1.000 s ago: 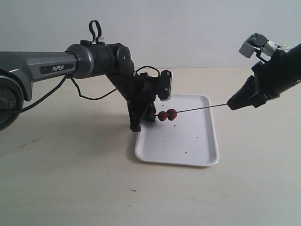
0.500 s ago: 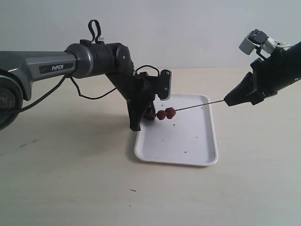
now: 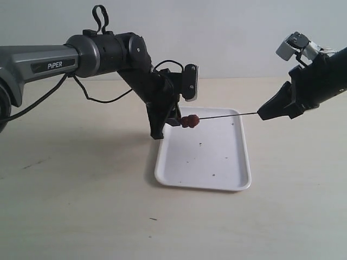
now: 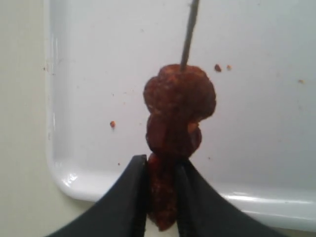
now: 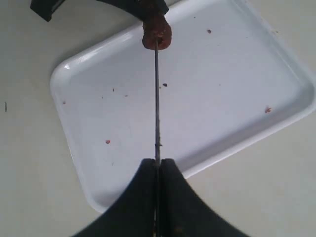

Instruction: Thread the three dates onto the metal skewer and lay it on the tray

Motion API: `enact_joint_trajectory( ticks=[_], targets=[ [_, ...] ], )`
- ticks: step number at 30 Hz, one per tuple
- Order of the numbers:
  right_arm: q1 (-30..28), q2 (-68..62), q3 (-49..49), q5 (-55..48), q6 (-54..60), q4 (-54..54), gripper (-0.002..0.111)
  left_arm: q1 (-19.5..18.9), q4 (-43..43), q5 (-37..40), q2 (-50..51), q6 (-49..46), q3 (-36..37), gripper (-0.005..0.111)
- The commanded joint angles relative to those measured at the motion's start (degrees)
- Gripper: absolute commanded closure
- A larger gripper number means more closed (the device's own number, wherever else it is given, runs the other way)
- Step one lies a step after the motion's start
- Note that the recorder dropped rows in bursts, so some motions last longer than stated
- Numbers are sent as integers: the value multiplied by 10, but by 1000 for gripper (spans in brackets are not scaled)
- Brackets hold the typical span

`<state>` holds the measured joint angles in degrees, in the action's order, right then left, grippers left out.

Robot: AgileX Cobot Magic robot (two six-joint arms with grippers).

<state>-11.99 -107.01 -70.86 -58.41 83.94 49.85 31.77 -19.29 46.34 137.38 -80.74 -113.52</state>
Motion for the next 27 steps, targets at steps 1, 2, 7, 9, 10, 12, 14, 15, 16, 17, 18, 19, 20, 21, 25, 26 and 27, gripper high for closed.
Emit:
enact_joint_trajectory(
  ticks=[1, 2, 7, 9, 10, 12, 14, 15, 16, 17, 18, 19, 20, 21, 25, 26, 27],
  targets=[
    [0, -2, -5, 1, 15, 29, 108, 19, -20, 2, -11, -3, 3, 88],
    [0, -2, -5, 3, 15, 29, 108, 22, -18, -1, -12, -3, 3, 88],
    [0, -2, -5, 27, 12, 33, 108, 23, -18, -3, -14, -3, 3, 88],
    [0, -2, -5, 27, 13, 38, 108, 23, -18, -3, -14, -3, 3, 88],
    [0, -2, -5, 27, 13, 42, 108, 23, -18, -3, -14, -3, 3, 88],
    [0, -2, -5, 27, 13, 48, 108, 23, -18, -3, -14, -3, 3, 88],
    [0, -2, -5, 27, 13, 52, 108, 23, -18, -2, -15, -1, 3, 88],
    [0, -2, -5, 30, 13, 52, 108, 23, -18, -2, -15, 0, 3, 88],
    [0, -2, -5, 32, 13, 52, 108, 23, -18, -2, -15, 0, 3, 88],
    [0, -2, -5, 37, 13, 53, 108, 23, -18, -2, -15, 0, 3, 88],
    [0, -2, -5, 43, 13, 55, 108, 23, -18, -2, -15, 0, 3, 87],
    [0, -2, -5, 44, 13, 55, 108, 23, -18, -2, -15, 1, 3, 87],
    [0, -2, -5, 47, 13, 55, 108, 23, -18, -2, -15, 1, 3, 84],
    [0, -2, -5, 48, 13, 55, 108, 23, -16, -2, -15, 2, 3, 80],
    [0, -1, -5, 51, 13, 55, 108, 21, -15, -2, -15, 2, 3, 62],
    [0, -1, -5, 51, 13, 55, 108, 20, -15, -2, -15, 3, 3, 59],
    [0, 0, -5, 52, 13, 55, 108, 20, -15, -3, -15, 6, 3, 57]
  ],
)
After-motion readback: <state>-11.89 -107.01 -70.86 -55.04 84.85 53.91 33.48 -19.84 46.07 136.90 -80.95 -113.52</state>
